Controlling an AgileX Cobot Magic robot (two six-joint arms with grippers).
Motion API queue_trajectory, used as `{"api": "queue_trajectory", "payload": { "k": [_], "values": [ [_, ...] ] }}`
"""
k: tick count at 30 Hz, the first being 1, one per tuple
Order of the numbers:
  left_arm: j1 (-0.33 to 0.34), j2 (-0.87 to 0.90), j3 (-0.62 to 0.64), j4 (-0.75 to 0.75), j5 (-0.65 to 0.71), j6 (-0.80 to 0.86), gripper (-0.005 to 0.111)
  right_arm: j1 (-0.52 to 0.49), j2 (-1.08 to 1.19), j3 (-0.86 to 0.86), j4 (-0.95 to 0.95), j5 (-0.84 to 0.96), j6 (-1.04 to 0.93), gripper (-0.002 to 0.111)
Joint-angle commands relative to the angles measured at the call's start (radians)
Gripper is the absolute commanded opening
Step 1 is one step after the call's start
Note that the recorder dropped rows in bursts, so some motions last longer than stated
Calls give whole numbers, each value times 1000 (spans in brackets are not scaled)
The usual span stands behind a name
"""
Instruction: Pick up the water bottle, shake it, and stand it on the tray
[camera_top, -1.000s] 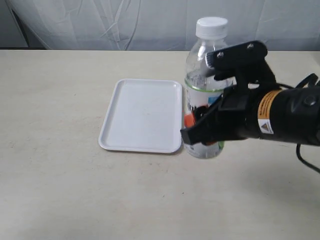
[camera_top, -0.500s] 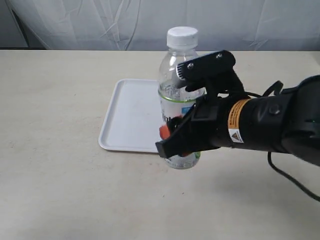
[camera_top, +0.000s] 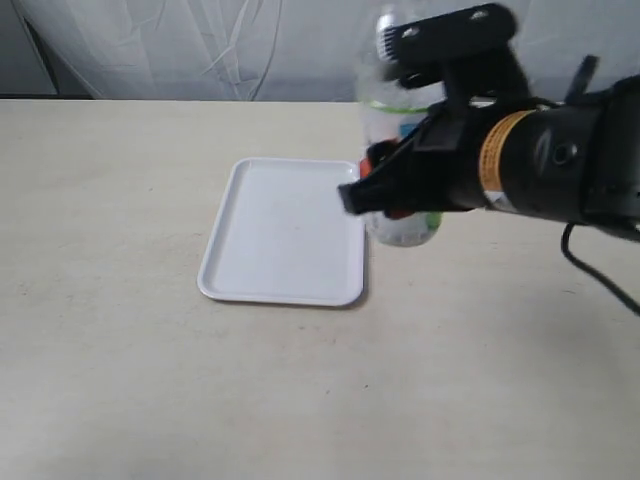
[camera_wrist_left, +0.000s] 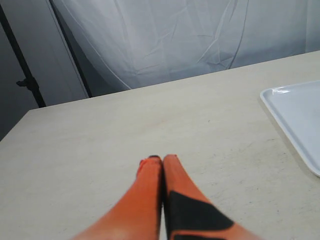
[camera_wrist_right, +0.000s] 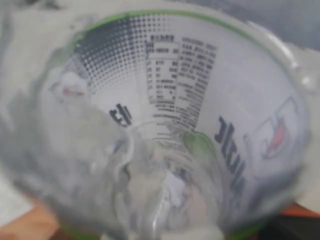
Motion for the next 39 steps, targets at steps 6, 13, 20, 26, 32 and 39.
{"api": "queue_trajectory", "payload": {
  "k": [6,13,20,26,32,39],
  "values": [
    [0,-5,4,-7,2,-3,0,34,-19,-25,-213,137,147,-1],
    [0,-5,4,-7,2,-3,0,68,-37,-16,-23,-61,-130,-1],
    [0,-5,4,-7,2,-1,0,47,-30,12,95,-204,-204,-1],
    [0,-5,4,-5,2,-3,0,-33,-14,-13,-66,86,168,-1],
    [0,-5,4,-5,2,-1,0,-6,-19,-4,89,-74,-197,-1],
    [0,-5,4,-5,2,-4,0,-25,20,-9,66,19,-125,-1]
  ]
}}
